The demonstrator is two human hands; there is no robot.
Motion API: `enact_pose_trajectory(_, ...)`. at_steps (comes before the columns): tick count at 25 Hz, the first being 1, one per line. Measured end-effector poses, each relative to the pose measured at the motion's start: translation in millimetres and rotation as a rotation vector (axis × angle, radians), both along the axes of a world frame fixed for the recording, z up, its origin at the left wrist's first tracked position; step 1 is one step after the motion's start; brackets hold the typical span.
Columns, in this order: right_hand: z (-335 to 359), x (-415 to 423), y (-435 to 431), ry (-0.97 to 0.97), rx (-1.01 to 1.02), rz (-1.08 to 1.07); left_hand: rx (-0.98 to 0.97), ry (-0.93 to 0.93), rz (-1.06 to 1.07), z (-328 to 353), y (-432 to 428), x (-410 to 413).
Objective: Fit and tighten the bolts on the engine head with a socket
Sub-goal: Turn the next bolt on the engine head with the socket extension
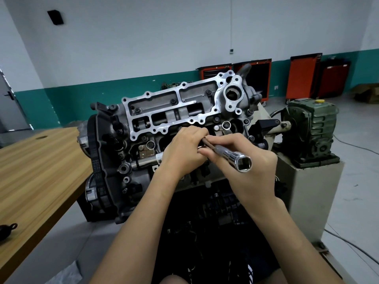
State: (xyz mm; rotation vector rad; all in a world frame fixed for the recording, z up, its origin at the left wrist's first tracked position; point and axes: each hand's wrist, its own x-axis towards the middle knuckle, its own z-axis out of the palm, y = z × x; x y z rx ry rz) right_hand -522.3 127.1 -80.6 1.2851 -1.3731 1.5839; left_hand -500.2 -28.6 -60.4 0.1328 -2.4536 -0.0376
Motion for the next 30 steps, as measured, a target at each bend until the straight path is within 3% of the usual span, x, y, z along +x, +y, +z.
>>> enact_pose_trajectory(5, -7.9, 5.6, -4.5, 0.059, 0.080, 0.055, 0.079, 0.023, -0.003, -0.8, 0.9, 2.9)
enact_pose_trajectory(11, -1.1, 2.4, -4.3, 0.026, -0.006, -0.041, 0.021, 0.003, -0.025, 1.3, 2.2, 2.0)
enact_pose_trajectory(15, -3.8, 5.9, -4.3, 0.082, 0.058, -0.058, 0.080, 0.063, -0.057, -0.9, 2.1, 3.0)
enact_pose_trajectory(21, 1.3, 2.5, 2.0, -0.060, -0.022, 0.045, -0.004, 0.009, -0.033, -1.1, -1.4, -2.2)
enact_pose_trajectory(25, -4.7, 6.4, 0.5, 0.018, 0.072, -0.018, 0.040, 0.037, -0.059, -0.8, -1.5, 0.4)
enact_pose_trajectory(30, 0.5, 3.9, 1.5, -0.033, -0.029, -0.033, 0.003, 0.005, -0.016, 0.2, 0.5, 1.5)
